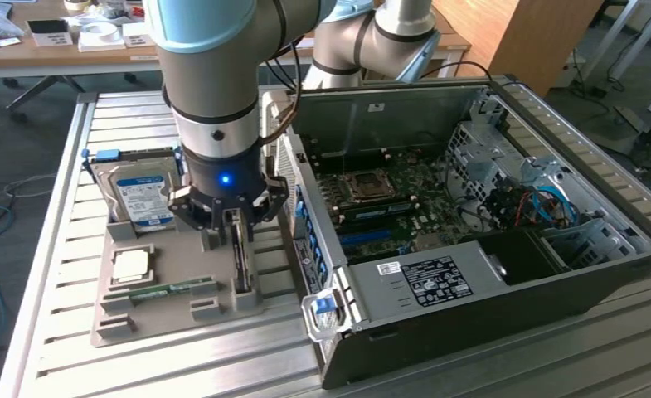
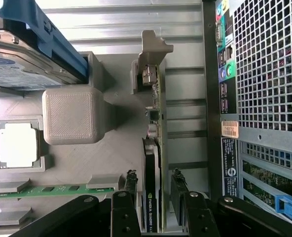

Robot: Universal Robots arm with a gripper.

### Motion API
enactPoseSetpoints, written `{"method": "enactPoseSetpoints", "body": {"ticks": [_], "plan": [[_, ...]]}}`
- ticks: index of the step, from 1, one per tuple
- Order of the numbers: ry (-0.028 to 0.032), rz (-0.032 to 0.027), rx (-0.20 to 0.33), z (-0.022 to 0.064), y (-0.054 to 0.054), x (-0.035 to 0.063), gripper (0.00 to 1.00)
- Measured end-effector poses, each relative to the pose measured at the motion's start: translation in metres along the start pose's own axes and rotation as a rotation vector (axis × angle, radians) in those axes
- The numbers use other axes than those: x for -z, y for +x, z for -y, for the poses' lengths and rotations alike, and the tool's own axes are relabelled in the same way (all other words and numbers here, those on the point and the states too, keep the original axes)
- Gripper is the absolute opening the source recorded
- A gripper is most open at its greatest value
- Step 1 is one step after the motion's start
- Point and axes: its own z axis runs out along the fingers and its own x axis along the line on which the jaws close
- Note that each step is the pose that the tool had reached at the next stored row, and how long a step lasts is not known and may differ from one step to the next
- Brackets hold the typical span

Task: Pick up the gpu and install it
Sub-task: 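Pick up the gpu and move the gpu toward the slot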

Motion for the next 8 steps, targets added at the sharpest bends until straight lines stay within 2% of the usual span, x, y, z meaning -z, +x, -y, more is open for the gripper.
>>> {"method": "enactPoseSetpoints", "body": {"ticks": [8], "plan": [[-0.0035, -0.0002, 0.0, 0.0002, 0.0001, -0.0041, 0.42]]}}
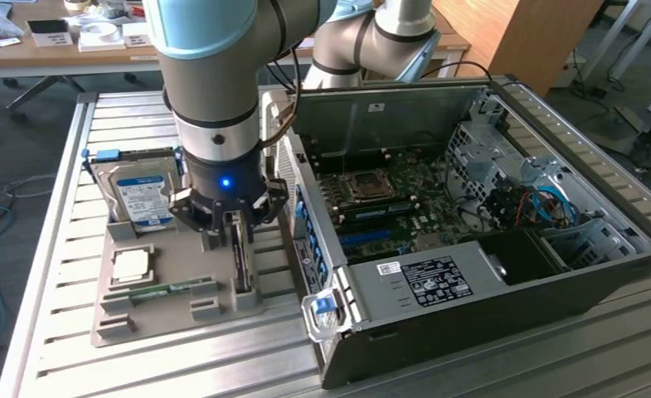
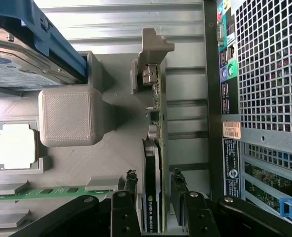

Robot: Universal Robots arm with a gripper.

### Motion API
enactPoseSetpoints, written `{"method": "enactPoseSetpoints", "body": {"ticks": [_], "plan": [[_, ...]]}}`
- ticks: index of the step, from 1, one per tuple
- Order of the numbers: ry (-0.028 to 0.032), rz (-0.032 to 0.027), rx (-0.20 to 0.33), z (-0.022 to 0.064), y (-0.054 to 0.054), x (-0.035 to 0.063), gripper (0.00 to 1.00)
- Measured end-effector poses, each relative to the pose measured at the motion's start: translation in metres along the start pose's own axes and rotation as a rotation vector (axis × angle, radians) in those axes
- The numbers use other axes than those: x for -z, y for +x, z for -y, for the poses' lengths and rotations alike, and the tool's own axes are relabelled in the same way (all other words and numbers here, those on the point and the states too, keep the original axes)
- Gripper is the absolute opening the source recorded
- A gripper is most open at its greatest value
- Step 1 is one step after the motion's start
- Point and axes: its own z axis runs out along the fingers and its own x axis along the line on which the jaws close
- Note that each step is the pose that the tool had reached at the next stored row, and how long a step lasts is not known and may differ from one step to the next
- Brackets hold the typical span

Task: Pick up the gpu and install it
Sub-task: 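Pick up the gpu and move the gpu toward the slot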

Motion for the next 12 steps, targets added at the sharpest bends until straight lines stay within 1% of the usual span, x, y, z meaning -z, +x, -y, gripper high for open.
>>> {"method": "enactPoseSetpoints", "body": {"ticks": [4, 12], "plan": [[-0.0019, -0.0002, 0.0, -0.0002, 0.0, -0.0022, 0.42], [-0.0021, -0.0003, 0.0, -0.0006, 0.0003, -0.008, 0.42]]}}
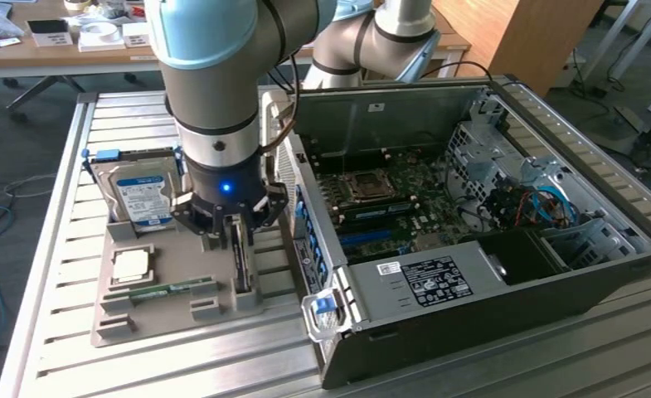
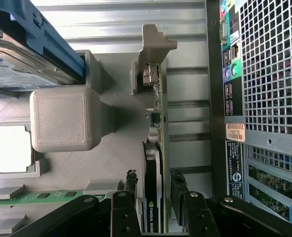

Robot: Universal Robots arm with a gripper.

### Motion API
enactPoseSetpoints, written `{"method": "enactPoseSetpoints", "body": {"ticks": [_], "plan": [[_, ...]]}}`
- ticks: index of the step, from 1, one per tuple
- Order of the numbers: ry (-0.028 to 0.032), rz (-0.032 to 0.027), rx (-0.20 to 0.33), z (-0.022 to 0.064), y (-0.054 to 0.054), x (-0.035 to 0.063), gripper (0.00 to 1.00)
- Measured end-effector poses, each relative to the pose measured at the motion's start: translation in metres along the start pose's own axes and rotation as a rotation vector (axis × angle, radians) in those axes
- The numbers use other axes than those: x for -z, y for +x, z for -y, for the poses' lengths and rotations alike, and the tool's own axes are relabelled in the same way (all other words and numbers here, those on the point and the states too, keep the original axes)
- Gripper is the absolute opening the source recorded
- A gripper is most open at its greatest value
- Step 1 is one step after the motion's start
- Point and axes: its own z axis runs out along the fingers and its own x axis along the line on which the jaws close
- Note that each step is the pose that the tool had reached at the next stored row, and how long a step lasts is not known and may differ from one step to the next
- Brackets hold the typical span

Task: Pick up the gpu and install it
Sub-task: 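Pick up the gpu and move the gpu toward the slot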

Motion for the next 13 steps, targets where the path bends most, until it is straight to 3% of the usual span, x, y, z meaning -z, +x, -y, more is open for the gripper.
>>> {"method": "enactPoseSetpoints", "body": {"ticks": [13], "plan": [[-0.0001, 0.0002, 0.0, 0.0002, 0.0001, -0.0047, 0.42]]}}
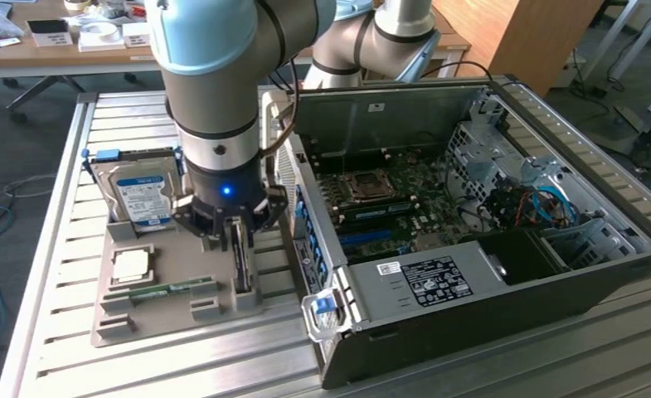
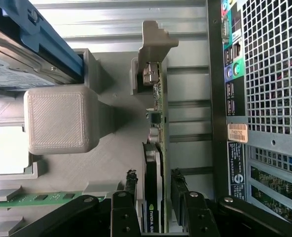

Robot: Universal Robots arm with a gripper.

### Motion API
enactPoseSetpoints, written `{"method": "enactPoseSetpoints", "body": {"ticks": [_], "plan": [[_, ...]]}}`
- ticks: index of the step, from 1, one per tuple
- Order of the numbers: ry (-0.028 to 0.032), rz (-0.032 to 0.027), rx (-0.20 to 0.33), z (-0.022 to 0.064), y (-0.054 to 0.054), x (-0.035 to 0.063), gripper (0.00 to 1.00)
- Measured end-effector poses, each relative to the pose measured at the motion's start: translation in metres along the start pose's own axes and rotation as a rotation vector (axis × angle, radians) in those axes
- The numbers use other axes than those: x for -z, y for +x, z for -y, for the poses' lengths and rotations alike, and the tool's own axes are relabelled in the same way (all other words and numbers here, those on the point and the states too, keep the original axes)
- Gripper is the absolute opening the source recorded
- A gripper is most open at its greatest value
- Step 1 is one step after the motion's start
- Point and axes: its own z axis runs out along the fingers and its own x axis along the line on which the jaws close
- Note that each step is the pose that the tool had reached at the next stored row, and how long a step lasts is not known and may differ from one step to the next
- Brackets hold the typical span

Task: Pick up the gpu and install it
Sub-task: 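Pick up the gpu and move the gpu toward the slot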

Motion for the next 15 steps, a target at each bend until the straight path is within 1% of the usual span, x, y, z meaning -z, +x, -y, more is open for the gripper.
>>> {"method": "enactPoseSetpoints", "body": {"ticks": [8, 15], "plan": [[0.0001, -0.0001, 0.0, 0.0001, 0.0002, -0.0062, 0.42], [0.0, 0.0, 0.0, -0.0034, 0.0004, -0.0084, 0.42]]}}
